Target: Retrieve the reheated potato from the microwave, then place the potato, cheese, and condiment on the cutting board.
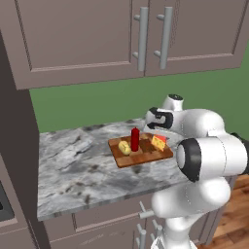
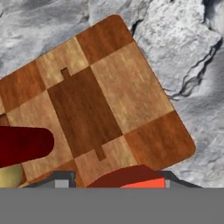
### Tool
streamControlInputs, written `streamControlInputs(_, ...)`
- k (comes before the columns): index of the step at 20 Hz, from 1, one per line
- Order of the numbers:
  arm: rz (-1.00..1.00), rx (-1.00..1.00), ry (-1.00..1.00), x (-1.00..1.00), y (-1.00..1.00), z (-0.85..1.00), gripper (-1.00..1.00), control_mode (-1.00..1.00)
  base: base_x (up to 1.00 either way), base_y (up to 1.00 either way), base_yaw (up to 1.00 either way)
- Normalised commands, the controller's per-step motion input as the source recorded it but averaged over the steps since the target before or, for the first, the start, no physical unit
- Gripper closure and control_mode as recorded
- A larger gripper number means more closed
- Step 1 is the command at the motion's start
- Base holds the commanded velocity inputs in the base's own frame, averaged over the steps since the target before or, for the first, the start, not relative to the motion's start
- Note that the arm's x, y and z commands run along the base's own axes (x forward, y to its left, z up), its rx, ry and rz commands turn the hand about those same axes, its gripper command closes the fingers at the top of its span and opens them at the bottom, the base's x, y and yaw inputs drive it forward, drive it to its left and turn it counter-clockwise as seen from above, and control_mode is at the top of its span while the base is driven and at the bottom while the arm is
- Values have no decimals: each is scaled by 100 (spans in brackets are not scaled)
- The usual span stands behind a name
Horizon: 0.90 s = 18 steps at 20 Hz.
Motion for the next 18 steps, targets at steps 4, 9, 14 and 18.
streamControlInputs(4,0,0,-4,49,0,-35,100,-100,0,0,0)
streamControlInputs(9,0,0,0,33,-1,-26,100,-100,0,0,0)
streamControlInputs(14,-2,0,0,28,0,-24,100,-100,0,0,0)
streamControlInputs(18,-4,0,0,29,0,-19,100,-100,0,0,0)
